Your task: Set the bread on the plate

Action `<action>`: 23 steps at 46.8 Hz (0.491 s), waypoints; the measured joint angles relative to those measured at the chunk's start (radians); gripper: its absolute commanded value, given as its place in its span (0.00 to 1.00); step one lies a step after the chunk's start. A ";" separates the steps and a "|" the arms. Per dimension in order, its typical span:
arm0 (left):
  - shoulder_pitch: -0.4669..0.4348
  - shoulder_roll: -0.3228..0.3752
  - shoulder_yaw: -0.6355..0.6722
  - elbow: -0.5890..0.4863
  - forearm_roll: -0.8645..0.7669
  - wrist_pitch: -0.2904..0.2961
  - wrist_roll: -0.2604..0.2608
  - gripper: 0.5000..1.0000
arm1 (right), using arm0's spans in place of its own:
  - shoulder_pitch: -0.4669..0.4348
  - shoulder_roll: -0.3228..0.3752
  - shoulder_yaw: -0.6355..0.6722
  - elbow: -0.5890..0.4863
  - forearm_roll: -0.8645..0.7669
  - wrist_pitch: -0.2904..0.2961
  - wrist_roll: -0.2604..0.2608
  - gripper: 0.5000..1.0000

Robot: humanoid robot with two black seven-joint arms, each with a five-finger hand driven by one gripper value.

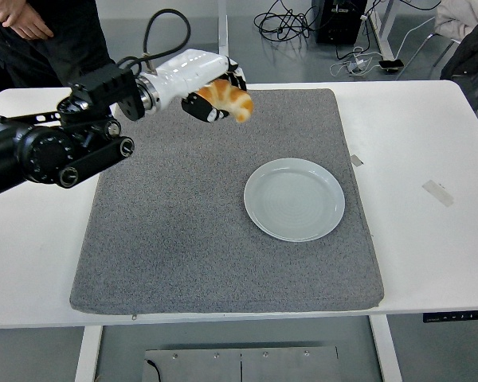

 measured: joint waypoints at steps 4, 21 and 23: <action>-0.013 -0.037 0.036 0.005 -0.001 0.001 0.001 0.00 | 0.000 0.000 0.000 0.000 0.000 0.000 0.000 1.00; -0.027 -0.145 0.090 0.007 -0.006 0.001 -0.035 0.00 | 0.000 0.000 0.000 0.000 0.000 0.000 0.000 1.00; -0.027 -0.156 0.093 0.006 -0.006 0.000 -0.035 0.00 | 0.000 0.000 0.000 0.000 0.000 0.000 0.000 1.00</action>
